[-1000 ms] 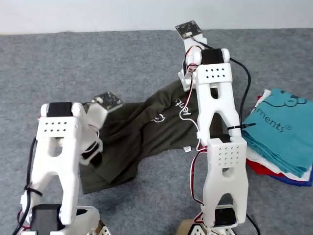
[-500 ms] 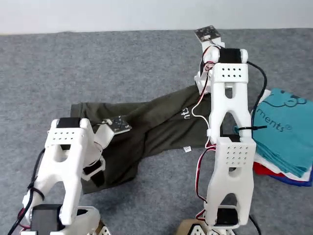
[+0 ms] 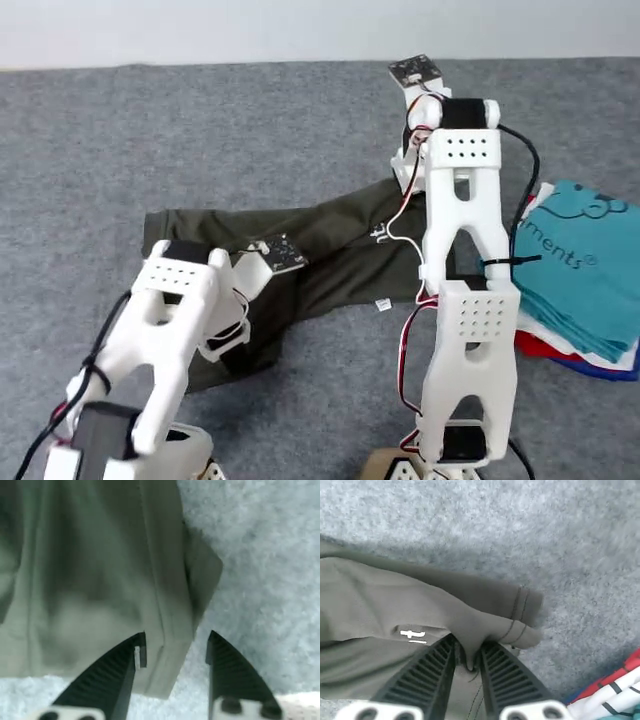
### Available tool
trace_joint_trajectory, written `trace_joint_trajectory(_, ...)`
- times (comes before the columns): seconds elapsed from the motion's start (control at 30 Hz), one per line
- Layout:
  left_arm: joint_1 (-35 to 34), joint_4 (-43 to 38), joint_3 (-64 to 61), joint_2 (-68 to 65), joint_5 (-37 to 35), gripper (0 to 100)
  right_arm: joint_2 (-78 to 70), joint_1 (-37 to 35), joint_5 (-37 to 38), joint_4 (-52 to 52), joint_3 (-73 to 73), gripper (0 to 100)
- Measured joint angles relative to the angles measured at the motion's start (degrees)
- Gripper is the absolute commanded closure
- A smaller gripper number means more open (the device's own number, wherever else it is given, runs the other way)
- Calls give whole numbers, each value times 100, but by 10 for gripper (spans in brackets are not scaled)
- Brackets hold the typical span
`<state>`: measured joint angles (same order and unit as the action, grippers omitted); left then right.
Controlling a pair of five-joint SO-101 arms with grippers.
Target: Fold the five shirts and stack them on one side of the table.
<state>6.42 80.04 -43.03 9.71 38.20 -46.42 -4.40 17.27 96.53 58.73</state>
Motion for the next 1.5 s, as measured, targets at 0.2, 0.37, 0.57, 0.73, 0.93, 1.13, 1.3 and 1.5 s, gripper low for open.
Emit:
trace_joint_trajectory(0.2,-70,-299,0,-659,-9,901,0,35,0,70,0,988)
trace_joint_trajectory(0.37,-70,-273,202,-730,-9,968,0,18,0,114,0,988)
trace_joint_trajectory(0.57,-70,308,967,-730,0,995,0,18,0,114,0,988)
trace_joint_trajectory(0.73,-334,440,1943,-791,-88,995,0,18,0,97,0,988)
trace_joint_trajectory(0.93,-853,-70,3305,-800,-633,994,0,18,0,-229,149,988)
trace_joint_trajectory(1.13,-1187,-1169,3982,-800,-1108,984,-18,-18,0,-492,985,988)
trace_joint_trajectory(1.3,-1433,-1987,4255,-800,-1363,983,-18,-62,0,-932,1240,988)
trace_joint_trajectory(1.5,-1503,-2673,4316,-800,-1389,983,-123,-132,0,-1398,1248,988)
